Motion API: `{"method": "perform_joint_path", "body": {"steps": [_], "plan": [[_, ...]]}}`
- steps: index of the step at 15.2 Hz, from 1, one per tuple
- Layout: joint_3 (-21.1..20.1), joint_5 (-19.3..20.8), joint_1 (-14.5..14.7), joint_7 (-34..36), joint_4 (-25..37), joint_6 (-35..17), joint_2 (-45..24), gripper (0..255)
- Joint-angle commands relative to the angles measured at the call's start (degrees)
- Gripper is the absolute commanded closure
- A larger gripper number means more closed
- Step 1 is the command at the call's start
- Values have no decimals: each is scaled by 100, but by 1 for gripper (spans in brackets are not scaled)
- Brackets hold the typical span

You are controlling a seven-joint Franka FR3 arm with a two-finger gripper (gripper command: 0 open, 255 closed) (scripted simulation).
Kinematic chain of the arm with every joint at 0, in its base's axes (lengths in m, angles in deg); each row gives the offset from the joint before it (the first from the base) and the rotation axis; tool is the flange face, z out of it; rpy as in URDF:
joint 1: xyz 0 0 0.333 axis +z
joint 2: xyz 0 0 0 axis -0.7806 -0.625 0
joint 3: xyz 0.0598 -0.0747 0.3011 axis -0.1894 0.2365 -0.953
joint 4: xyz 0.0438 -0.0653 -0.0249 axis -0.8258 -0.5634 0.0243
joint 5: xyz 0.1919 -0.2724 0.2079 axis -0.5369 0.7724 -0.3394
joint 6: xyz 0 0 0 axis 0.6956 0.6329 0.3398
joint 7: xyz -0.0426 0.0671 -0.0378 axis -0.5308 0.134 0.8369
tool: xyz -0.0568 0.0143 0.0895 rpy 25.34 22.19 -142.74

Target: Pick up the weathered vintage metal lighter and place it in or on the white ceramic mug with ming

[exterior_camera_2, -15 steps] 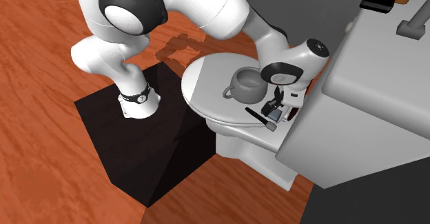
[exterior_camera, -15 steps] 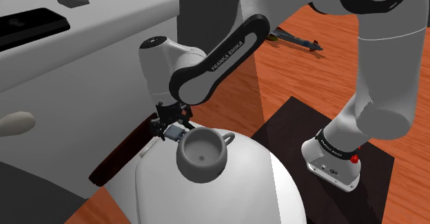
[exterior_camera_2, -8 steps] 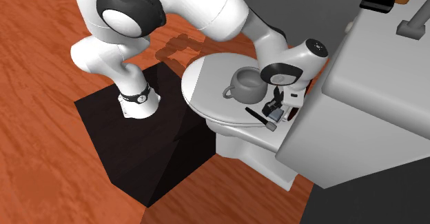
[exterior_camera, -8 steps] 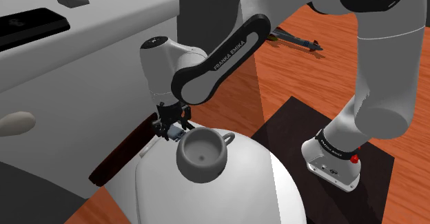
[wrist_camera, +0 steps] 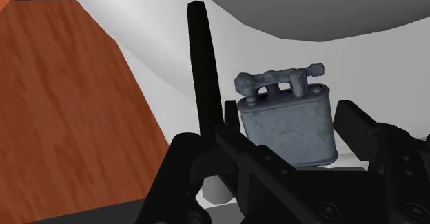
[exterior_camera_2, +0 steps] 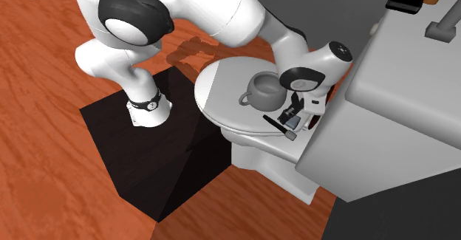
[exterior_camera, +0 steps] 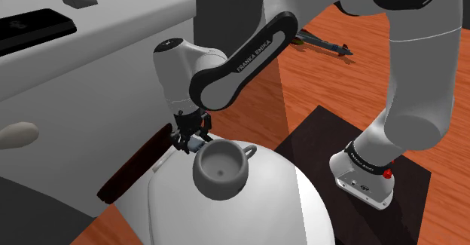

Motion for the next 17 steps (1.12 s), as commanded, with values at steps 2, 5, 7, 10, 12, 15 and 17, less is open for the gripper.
{"method": "perform_joint_path", "body": {"steps": [2,5,7,10,12,15,17], "plan": [[-232,35,-184,-605,119,69,70,255],[-371,-57,-289,-640,150,233,203,255],[-470,-111,-366,-659,178,346,285,255],[-606,-200,-469,-694,228,517,408,255],[-691,-262,-533,-719,268,632,489,255],[-798,-365,-613,-764,338,805,614,255],[-886,-418,-679,-783,391,926,684,255]]}}
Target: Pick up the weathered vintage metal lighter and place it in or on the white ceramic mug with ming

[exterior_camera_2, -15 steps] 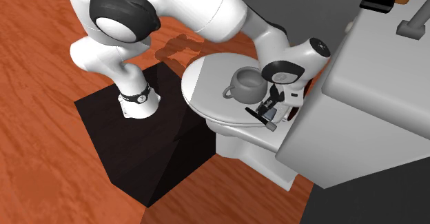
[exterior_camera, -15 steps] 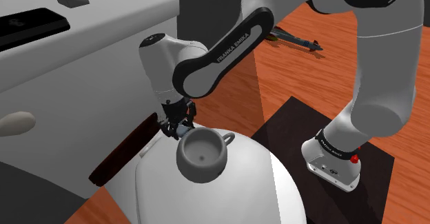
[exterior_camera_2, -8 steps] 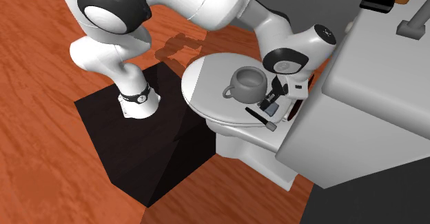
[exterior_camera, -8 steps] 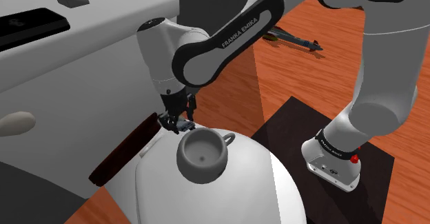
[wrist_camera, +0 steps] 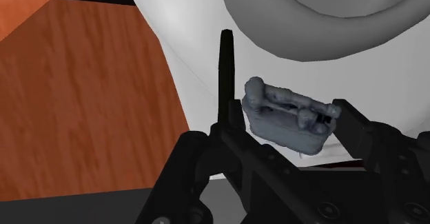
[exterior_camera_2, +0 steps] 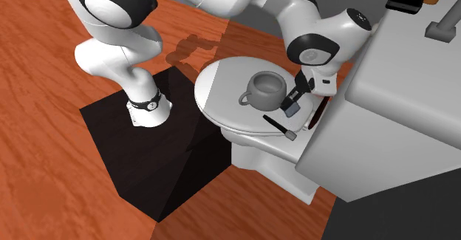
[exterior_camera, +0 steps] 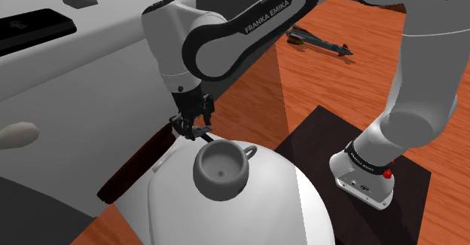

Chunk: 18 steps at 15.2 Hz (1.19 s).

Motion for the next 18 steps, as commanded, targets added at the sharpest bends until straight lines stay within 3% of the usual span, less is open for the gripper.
{"method": "perform_joint_path", "body": {"steps": [1,8,9,10,16,18], "plan": [[-93,-36,-85,-52,132,-364,111,255],[-320,-241,-251,-137,368,68,355,255],[-289,-255,-217,-117,276,551,299,255],[-290,-255,-218,-117,276,551,298,0],[163,2149,677,-87,-30,-636,-248,0],[169,2392,692,-18,-52,-717,-360,0]]}}
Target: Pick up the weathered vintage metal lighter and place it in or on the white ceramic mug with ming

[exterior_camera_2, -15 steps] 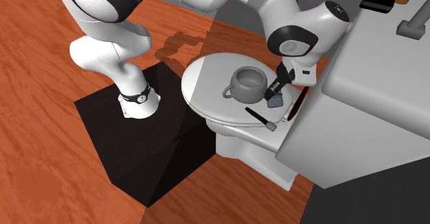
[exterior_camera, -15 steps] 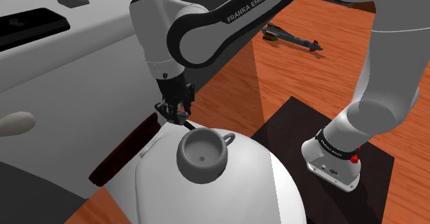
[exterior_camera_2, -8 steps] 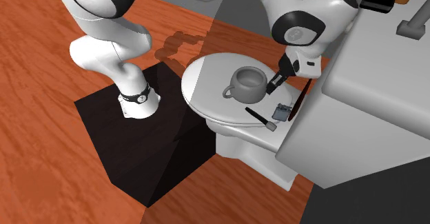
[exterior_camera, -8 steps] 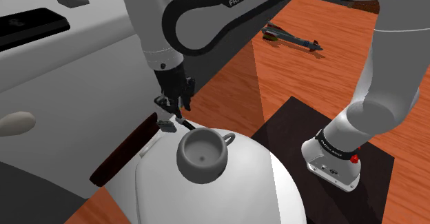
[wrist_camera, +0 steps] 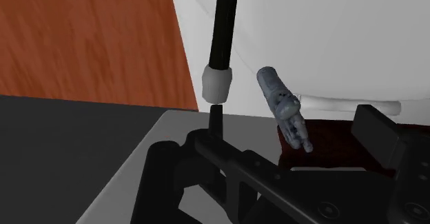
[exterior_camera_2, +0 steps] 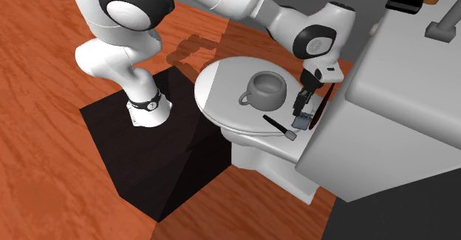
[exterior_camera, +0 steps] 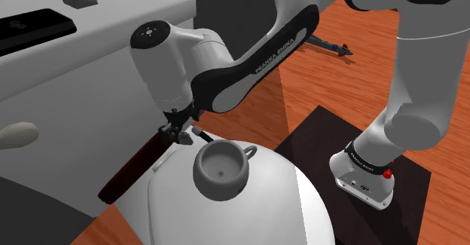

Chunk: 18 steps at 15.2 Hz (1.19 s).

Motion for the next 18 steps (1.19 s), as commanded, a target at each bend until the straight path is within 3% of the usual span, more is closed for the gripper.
{"method": "perform_joint_path", "body": {"steps": [1,6,14,15,18], "plan": [[-26,337,-2,-840,-48,-108,-232,0],[36,721,-29,-634,-109,-292,-563,0],[-225,939,-229,-519,-85,-162,-726,0],[-223,944,-222,-509,-89,-168,-729,255],[-207,945,-168,-514,-5,-122,-771,255]]}}
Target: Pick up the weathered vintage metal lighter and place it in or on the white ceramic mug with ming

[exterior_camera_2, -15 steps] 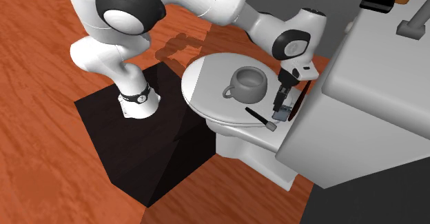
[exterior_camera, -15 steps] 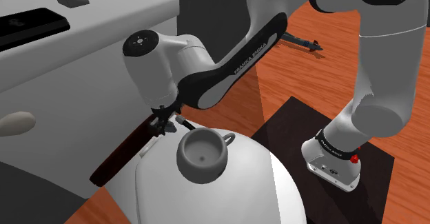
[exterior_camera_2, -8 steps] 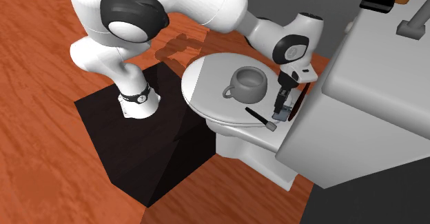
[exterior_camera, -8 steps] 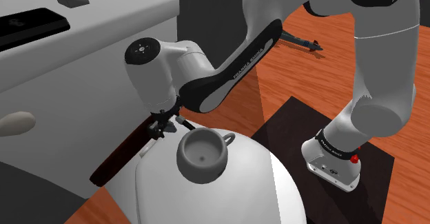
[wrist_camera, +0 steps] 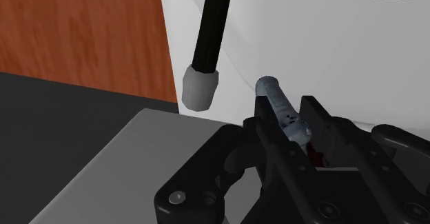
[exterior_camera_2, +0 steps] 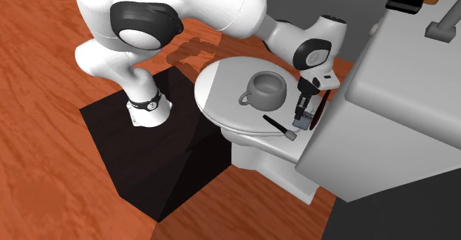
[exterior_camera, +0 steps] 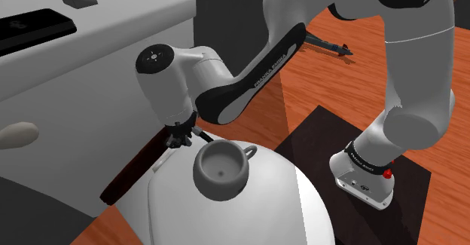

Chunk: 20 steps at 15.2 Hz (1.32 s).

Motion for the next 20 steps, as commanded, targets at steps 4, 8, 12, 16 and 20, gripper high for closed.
{"method": "perform_joint_path", "body": {"steps": [4,8,12,16,20], "plan": [[67,-10,-38,-540,-20,-2,-69,255],[-147,0,-221,-554,-36,118,-40,255],[-334,-180,-349,-676,-2,287,135,255],[-501,-370,-462,-805,51,456,312,255],[-661,-555,-570,-934,125,633,480,255]]}}
